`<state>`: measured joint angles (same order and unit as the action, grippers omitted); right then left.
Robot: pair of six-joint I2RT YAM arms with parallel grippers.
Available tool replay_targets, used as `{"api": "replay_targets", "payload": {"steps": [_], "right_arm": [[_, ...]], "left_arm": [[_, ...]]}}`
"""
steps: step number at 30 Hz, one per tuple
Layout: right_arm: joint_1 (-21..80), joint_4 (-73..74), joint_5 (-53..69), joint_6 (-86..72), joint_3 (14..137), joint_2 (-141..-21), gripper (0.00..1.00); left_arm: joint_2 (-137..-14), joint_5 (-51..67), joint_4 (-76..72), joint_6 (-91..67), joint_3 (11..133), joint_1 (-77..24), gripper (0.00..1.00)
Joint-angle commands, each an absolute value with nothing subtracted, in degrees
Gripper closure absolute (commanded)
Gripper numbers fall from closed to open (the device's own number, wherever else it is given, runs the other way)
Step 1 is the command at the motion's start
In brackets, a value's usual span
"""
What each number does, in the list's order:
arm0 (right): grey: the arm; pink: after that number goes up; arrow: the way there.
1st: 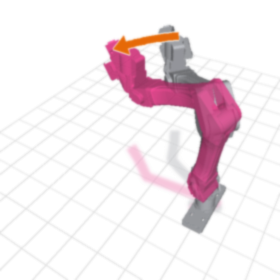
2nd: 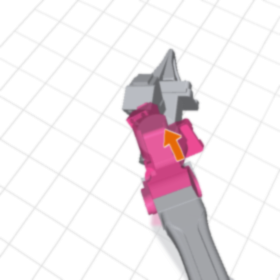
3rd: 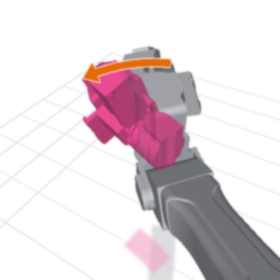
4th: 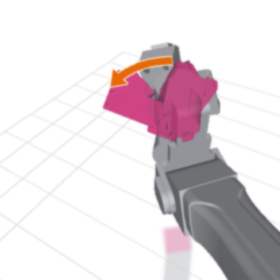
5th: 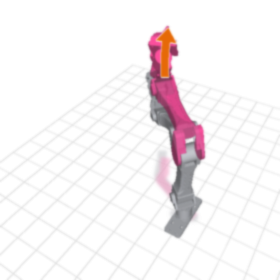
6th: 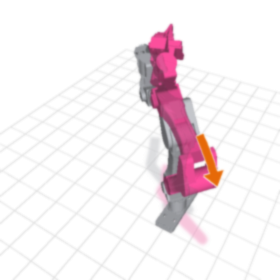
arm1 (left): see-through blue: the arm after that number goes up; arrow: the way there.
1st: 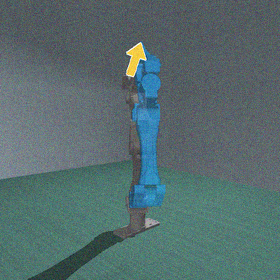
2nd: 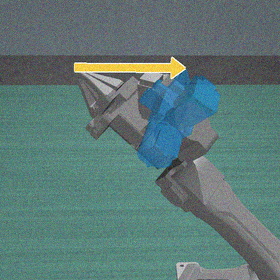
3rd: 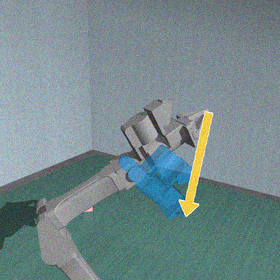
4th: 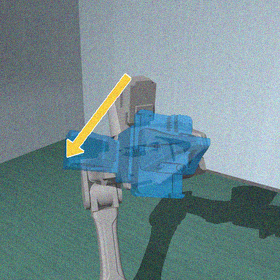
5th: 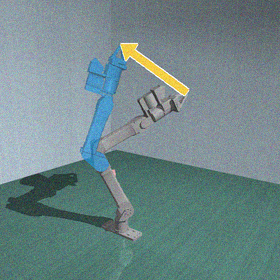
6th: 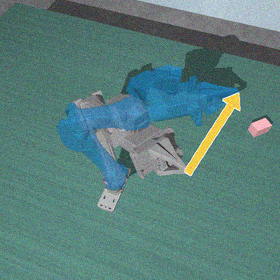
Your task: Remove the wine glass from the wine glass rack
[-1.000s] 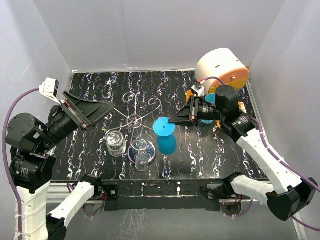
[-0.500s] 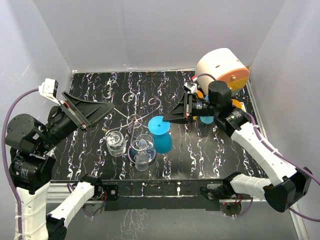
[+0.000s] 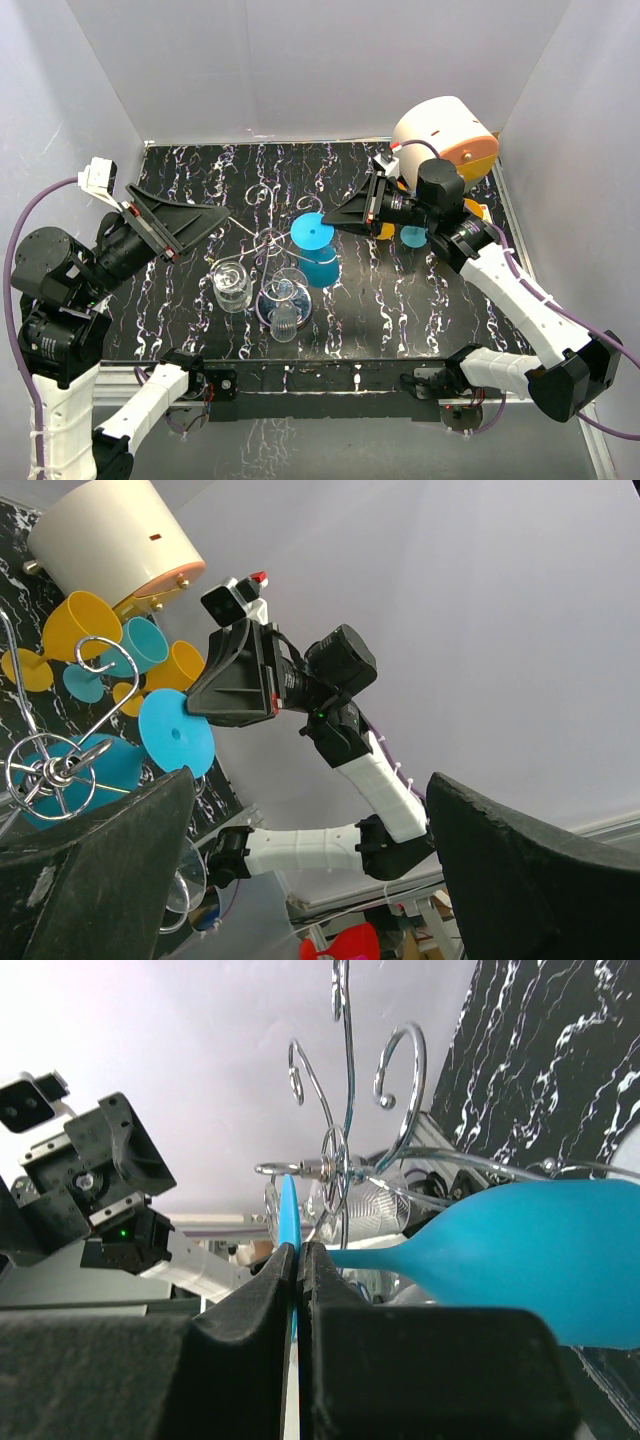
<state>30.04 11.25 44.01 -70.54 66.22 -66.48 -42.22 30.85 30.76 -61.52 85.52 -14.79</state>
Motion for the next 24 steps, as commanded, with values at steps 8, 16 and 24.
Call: {"api": "replay_targets", "payload": {"steps": [8,16,24], "right_arm": [[29.8,12.1,32.0,-68.4,68.3,-62.9,1.00],[28.9,18.3,22.8,-63.9,69.1,-57.3,1.00],[28.8,17.0,13.6,-57.8,74.8,-55.5,1.00]], "left_arm": [[-42.6,31.0,32.1,-60.5,87.7,-14.7,0.01],[-44.2,31.9,30.7,-61.3,87.4,-14.7,0.01],[-53.2,39.4,18.0,-67.2,87.3,-14.8,0.05]]}}
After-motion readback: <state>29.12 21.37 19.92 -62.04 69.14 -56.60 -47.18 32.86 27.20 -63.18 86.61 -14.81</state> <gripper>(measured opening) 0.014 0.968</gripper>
